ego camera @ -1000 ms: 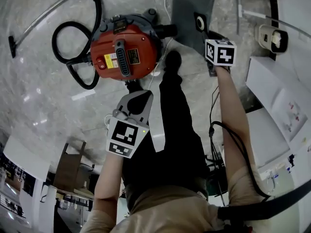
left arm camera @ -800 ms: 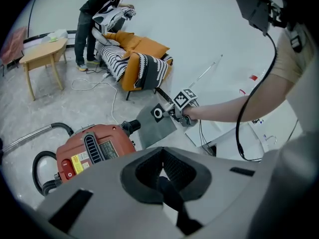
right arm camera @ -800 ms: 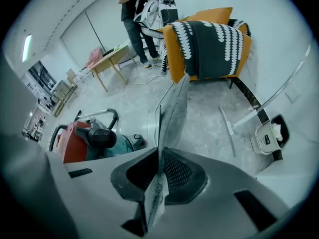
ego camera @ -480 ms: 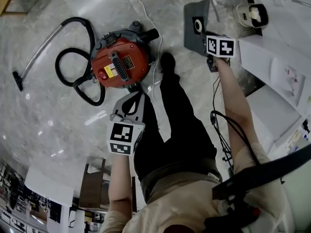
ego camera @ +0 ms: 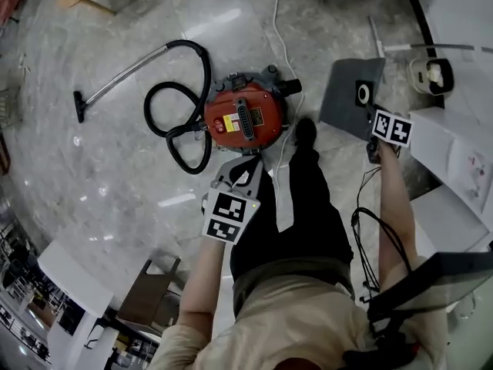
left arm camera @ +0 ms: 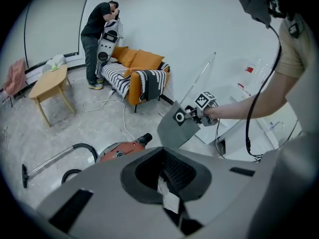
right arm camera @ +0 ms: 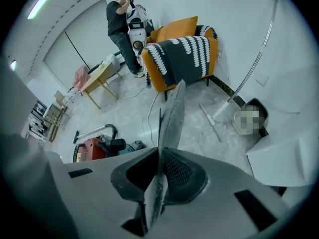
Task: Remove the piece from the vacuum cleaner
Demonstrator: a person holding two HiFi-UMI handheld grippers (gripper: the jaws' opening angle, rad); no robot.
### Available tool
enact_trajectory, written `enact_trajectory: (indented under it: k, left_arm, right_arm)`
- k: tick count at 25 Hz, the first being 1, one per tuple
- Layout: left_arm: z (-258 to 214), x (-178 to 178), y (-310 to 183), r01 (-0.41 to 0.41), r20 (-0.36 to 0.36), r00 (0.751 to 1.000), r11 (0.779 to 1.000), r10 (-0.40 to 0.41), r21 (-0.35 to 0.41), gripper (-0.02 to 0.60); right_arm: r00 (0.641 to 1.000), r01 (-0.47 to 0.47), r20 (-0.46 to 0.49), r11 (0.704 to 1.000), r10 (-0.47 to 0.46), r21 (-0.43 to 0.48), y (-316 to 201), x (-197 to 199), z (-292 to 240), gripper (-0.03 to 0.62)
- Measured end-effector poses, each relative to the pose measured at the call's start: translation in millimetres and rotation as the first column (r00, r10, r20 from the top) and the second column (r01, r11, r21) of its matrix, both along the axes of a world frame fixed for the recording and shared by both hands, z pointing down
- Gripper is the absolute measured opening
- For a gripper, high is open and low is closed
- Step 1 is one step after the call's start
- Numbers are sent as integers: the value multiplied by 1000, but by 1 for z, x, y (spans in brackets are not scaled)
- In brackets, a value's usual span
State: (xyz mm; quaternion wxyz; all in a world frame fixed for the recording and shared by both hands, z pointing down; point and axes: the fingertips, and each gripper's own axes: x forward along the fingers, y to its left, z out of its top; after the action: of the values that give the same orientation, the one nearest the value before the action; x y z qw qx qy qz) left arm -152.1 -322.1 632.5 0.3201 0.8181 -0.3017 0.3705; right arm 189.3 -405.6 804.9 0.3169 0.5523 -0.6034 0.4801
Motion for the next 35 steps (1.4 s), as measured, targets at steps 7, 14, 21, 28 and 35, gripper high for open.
enact_trajectory:
  k: [7,14,21,28,35]
  left_arm:
    - [-47,10,-27,-55,42,998,995,52,79,3]
    - [-97,36,-42,-81,94,993,987,69,136,3]
    - [-125,59,-42,-119,140,985,981,98,151,3]
    - [-168,81,-53,-105,138,988,968,75,229,3]
    - [-195,69,-64,-36,114,993,956,2,290,3]
  right_arm:
    - [998,-31,48,999,29,38,15,-7,-54,29]
    - [987,-98,136,993,87,70,25,11,-99,29]
    - [986,-66,160,994,51,93,24,29,-135,29]
    - [985,-16,171,986,-12,163,0,42,-187,29]
    - [985,51,147,967,-90,249,-31,39,-236,29]
